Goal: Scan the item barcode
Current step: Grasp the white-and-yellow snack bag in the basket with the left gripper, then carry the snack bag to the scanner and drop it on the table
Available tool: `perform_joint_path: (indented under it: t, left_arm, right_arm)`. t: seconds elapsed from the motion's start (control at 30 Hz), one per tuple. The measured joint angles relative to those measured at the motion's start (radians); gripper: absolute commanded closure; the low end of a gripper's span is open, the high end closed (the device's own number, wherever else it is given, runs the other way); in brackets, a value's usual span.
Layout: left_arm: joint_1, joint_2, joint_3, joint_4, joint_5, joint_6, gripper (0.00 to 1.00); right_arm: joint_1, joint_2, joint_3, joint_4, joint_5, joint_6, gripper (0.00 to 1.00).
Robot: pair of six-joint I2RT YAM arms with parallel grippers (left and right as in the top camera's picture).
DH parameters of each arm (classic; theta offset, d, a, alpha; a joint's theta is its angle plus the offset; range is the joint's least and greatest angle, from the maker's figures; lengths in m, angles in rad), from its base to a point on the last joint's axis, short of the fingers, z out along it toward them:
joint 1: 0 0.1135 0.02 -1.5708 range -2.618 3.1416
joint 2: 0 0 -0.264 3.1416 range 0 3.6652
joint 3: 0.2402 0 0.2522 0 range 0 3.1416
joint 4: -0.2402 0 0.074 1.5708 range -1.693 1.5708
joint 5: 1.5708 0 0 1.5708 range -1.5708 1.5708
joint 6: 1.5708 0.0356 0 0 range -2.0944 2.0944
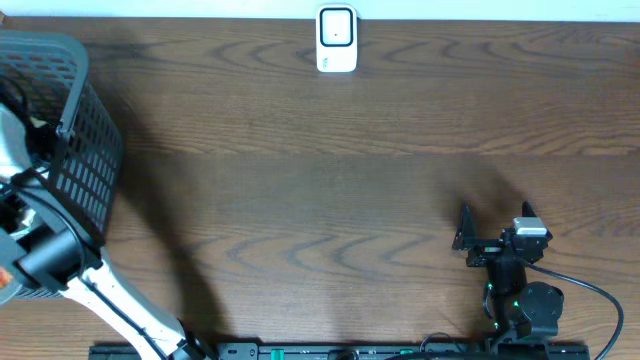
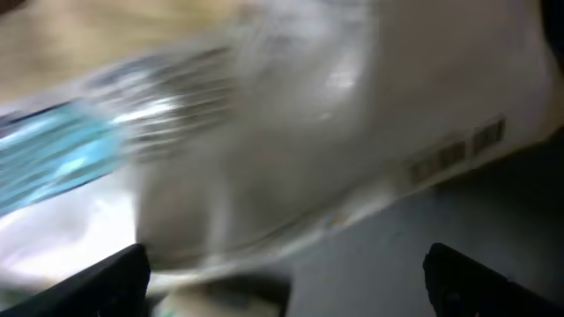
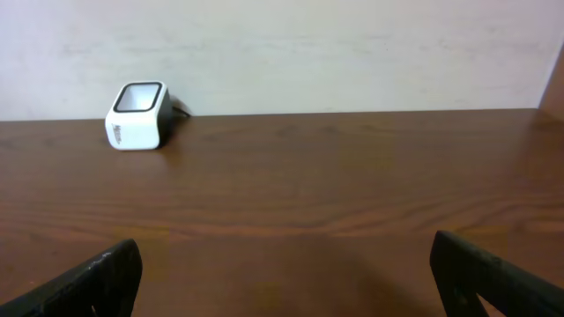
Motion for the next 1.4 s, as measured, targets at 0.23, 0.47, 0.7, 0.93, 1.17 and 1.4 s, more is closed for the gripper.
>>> perform_joint_path:
  t: [0.23,0.47,0.7,0.93,1.17,1.4]
  left_arm:
    - [-0.023,0.053,0.0,0.072,-0.145,0.103,0.02]
    - [-0.018,0.063,0.0,0.137,-0.215,0.165,0.3]
    - [-0.019,0.077,-0.001,0.156,-0.201,0.209,0.9]
    - [-0.018,0.067,-0.001,0.122,-0.196,0.171,0.93]
    - [-0.011,-0.055,-0.036,0.085,-0.045,0.003,0.93]
    - [-0.013,-0.474,-0.041,0.174,0.098,-0.146,0.93]
  right_arm:
    - [0.0,0.0,0.0,0.0,0.0,0.0,0.01]
    - [0.0,0.0,0.0,0.0,0.0,0.0,0.01]
    - [0.0,0.0,0.0,0.0,0.0,0.0,0.01]
    - [0.0,0.0,0.0,0.0,0.0,0.0,0.01]
    - [0.0,0.0,0.0,0.0,0.0,0.0,0.01]
    - [0.0,0.0,0.0,0.0,0.0,0.0,0.01]
